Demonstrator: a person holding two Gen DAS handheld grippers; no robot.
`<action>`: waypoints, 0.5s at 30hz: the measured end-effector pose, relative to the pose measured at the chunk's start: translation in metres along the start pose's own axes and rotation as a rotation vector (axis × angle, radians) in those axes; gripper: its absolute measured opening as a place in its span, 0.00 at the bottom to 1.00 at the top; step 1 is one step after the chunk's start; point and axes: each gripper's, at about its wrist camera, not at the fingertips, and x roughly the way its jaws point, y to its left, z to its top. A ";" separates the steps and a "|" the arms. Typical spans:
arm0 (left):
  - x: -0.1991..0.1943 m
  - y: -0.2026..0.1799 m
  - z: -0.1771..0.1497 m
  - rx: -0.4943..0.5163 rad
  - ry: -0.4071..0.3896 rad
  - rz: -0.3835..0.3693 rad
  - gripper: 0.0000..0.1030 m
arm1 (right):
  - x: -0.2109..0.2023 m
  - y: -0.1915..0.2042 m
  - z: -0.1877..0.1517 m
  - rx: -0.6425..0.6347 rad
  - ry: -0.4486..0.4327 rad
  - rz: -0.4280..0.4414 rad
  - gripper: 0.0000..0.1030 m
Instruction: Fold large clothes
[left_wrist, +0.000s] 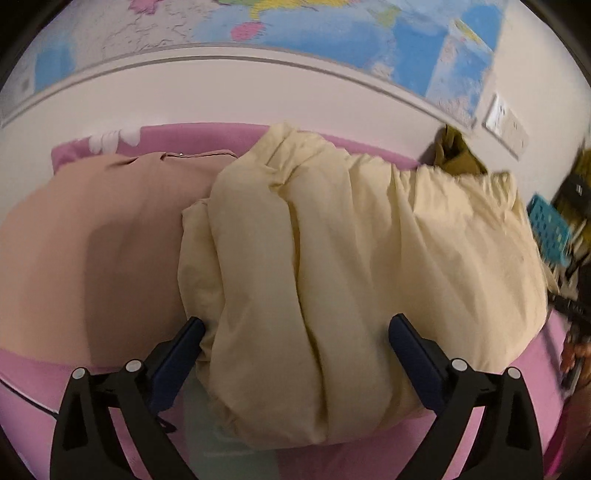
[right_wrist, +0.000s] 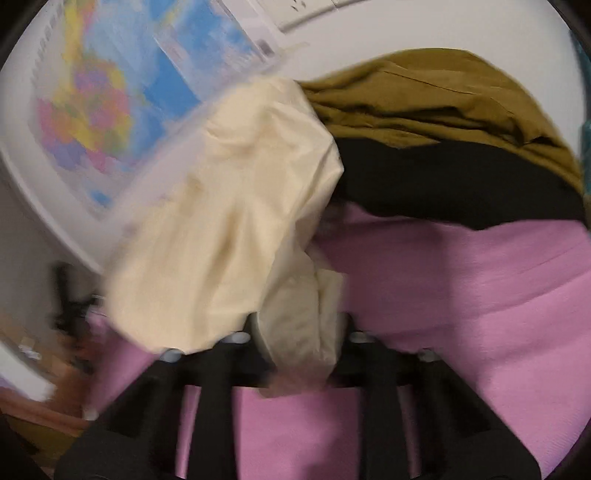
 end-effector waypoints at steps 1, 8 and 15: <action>-0.003 0.001 0.000 -0.004 -0.004 0.015 0.66 | -0.011 0.005 0.001 0.000 -0.025 0.043 0.12; -0.060 0.018 0.003 -0.124 0.044 -0.259 0.11 | -0.100 0.034 -0.003 -0.014 -0.177 0.165 0.08; -0.062 0.053 -0.025 -0.205 0.088 -0.117 0.05 | -0.080 -0.045 -0.043 0.195 -0.003 -0.126 0.13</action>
